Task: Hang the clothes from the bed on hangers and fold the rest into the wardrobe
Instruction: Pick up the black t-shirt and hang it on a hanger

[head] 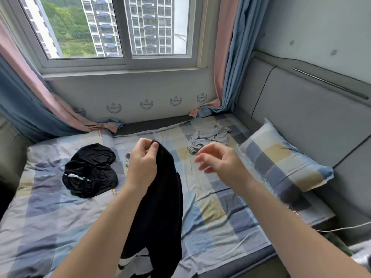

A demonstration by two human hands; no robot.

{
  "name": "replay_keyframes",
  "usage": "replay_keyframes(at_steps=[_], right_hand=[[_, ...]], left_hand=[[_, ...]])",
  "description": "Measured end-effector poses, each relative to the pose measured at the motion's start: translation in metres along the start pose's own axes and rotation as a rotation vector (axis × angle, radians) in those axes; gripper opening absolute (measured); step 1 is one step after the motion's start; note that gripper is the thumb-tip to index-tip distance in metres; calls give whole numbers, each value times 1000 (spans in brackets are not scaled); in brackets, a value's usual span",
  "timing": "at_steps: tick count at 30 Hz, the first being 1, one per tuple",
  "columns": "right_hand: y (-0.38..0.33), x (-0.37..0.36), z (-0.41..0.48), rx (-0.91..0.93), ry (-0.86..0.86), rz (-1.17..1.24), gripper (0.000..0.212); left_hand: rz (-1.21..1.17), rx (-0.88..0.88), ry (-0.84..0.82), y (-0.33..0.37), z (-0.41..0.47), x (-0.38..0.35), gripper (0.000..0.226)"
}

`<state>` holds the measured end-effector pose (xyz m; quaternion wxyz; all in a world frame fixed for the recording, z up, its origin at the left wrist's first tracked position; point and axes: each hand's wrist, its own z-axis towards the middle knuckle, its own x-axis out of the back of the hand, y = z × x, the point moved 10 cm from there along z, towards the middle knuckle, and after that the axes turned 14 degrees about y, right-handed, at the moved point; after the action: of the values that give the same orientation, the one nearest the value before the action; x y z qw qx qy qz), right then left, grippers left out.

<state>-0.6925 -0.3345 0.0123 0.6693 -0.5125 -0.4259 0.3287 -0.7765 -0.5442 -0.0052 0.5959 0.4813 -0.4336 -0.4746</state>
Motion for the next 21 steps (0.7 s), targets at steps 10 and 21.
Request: replay_keyframes(at_steps=[10,21], right_hand=[[58,-72,-52,-13,-218,-226,39],[139,5,-23,-112,7,-601,26]], left_hand=[[-228,111,-14,23,-18,2,20],[-424,134,17,42,-19,7,21]])
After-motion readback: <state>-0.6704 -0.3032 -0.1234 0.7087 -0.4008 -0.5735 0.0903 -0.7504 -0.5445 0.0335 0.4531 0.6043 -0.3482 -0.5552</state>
